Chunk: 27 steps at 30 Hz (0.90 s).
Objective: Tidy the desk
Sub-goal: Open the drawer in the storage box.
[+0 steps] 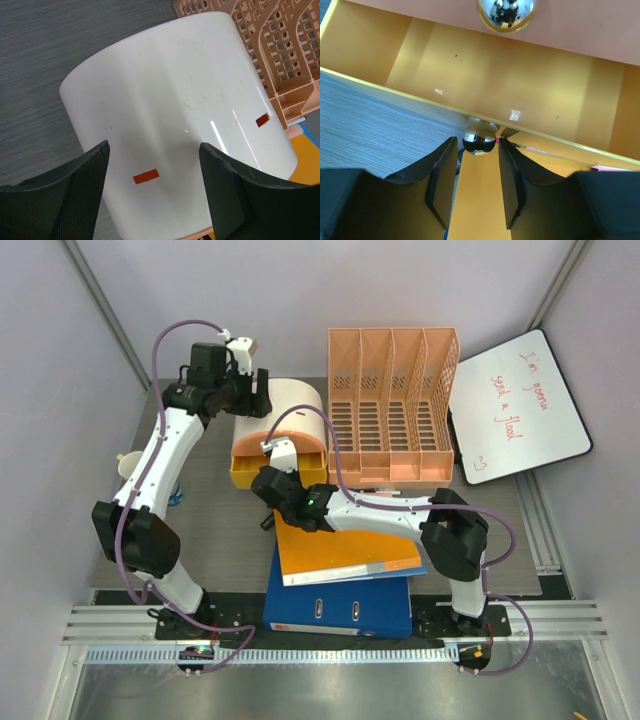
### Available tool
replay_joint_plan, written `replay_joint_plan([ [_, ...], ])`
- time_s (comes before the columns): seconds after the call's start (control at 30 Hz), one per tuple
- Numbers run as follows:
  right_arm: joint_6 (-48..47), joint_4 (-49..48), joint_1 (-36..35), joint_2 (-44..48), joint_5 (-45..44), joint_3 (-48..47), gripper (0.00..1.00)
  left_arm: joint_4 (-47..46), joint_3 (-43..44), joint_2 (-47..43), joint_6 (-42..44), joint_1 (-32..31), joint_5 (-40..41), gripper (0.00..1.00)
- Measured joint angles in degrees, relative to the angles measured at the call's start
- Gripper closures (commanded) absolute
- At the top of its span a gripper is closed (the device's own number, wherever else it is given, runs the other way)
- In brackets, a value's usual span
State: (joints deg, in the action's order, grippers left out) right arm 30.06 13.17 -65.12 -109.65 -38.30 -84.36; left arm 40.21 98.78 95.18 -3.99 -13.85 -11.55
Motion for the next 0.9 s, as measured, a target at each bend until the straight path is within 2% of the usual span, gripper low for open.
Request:
replay_joint_plan([
  [0.57,-1.9,-0.76,0.79,0.0,-0.66,-0.96,0.57,-0.07,-0.02,0.0,0.02,0.0,0.02,0.27],
  [0.77,-2.32,-1.16,1.03,0.0,-0.81,-0.96,0.63,-0.07,-0.02,0.0,0.02,0.0,0.02,0.27],
  [0.9,-2.6,-1.18,1.2,0.0,-0.81,-0.96,0.73,-0.07,-0.02,0.0,0.0,0.0,0.0,0.27],
])
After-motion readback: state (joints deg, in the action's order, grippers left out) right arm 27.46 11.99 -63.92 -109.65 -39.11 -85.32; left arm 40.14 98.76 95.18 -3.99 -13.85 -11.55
